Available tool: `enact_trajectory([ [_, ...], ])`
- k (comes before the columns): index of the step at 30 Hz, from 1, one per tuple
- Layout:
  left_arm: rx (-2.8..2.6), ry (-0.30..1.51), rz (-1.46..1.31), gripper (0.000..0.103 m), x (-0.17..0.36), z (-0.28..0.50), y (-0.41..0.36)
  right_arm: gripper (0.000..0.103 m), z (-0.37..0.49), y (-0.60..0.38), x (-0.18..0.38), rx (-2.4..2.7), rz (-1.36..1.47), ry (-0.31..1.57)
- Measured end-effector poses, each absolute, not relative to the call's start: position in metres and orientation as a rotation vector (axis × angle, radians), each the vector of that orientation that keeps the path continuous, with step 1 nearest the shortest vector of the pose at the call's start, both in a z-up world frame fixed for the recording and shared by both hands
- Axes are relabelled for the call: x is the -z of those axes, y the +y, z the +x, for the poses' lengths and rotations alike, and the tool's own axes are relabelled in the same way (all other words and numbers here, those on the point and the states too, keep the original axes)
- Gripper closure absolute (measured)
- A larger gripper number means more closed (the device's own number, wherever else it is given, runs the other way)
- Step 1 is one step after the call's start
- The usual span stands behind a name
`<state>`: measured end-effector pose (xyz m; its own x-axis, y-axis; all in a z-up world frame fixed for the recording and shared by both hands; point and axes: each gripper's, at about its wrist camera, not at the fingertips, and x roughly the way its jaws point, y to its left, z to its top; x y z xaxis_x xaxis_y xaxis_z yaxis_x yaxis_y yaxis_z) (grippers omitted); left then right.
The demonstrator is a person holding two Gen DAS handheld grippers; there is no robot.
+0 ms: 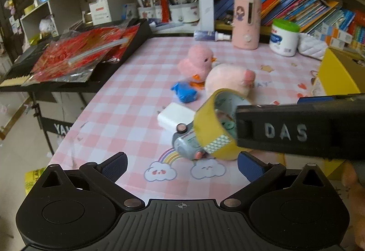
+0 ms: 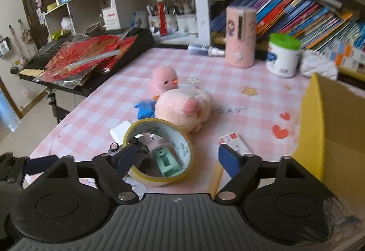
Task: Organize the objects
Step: 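Grasp the tape roll with the right tool while the left tool grasps the grey toy truck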
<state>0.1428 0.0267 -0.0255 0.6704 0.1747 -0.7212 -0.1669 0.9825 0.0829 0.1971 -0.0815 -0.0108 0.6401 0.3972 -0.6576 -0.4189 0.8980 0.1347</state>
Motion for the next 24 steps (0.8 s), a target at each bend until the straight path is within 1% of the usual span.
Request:
enact_trajectory([
  [3,-0.206,0.829,0.019,0.000,0.027,0.143,0.029,0.003,0.213,-0.074,0.018,-0.507,0.003,0.805],
  [5,-0.213,0.833,0.022,0.000,0.028,0.144,0.030,0.000,0.224,-0.068,0.024,-0.529,0.029,0.847],
  [11,-0.238,0.848,0.008,0.000,0.031,0.149,0.033,0.001,0.251,-0.057,0.049,-0.533,0.066,0.962],
  [13,-0.248,0.855,-0.012,0.000,0.032,0.152,0.035,0.011,0.254,-0.059,0.051,-0.565,0.087,0.969],
  [16,-0.257,0.863,-0.033,0.000,0.035,0.160,0.035,0.012,0.256,-0.065,0.041,-0.604,0.117,0.939],
  [22,-0.236,0.853,-0.041,0.002,0.041,0.179,0.026,0.012,0.253,-0.095,-0.005,-0.607,0.191,0.737],
  [24,-0.232,0.849,-0.041,0.006,0.044,0.186,0.023,0.012,0.254,-0.102,-0.013,-0.578,0.181,0.698],
])
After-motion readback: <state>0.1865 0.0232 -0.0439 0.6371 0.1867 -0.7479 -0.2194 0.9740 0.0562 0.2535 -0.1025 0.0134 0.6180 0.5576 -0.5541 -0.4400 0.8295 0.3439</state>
